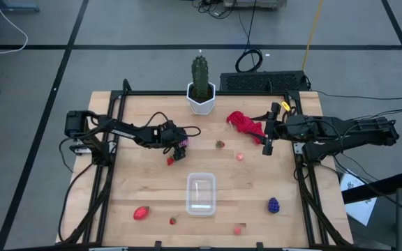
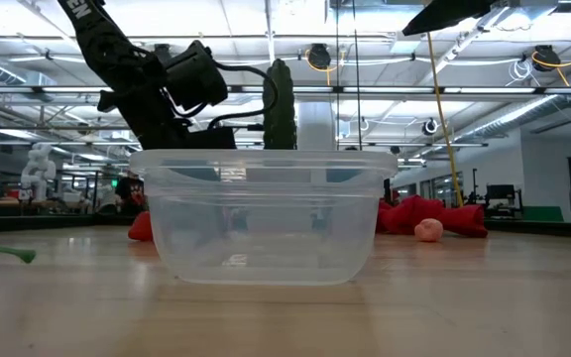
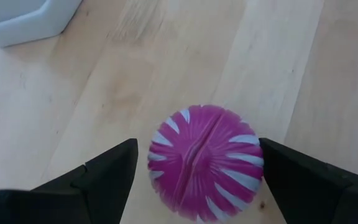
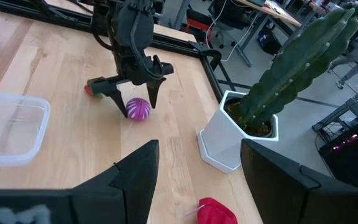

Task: Pick and placing Produce into tupperware
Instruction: Put the onion into the transparent container

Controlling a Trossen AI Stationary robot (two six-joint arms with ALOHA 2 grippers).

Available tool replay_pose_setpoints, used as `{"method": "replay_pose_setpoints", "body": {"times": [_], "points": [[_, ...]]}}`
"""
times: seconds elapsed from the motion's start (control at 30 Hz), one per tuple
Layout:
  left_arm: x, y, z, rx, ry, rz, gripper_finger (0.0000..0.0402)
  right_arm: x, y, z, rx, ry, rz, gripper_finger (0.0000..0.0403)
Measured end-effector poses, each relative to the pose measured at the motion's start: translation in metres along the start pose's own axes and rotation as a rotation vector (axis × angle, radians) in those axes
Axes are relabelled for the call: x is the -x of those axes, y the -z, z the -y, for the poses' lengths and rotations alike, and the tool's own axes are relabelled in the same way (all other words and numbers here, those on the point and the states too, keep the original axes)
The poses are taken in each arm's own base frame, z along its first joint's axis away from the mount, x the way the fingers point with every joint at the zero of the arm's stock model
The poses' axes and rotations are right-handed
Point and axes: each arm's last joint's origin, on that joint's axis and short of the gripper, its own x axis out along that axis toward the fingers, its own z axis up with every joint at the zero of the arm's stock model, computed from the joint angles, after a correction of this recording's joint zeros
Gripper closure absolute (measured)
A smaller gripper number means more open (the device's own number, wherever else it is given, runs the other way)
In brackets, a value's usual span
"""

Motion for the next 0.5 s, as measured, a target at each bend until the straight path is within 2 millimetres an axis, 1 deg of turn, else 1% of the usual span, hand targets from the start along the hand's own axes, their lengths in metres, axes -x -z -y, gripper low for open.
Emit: {"method": "replay_pose_setpoints", "body": {"times": [0.37,0.43,0.5], "points": [[0.0001,0.0011,0.0001,0.007,0.0,-0.011,0.0067,0.0,0.0,0.0,0.0,0.0,0.0,0.0183],[0.0002,0.0013,0.0001,0.009,-0.001,-0.013,0.0074,0.0,0.0,0.0,0.0,0.0,0.0,0.0183],[0.0001,0.0012,0.0001,0.009,0.0,-0.012,0.0091,0.0,0.0,0.0,0.0,0.0,0.0,0.0183]]}}
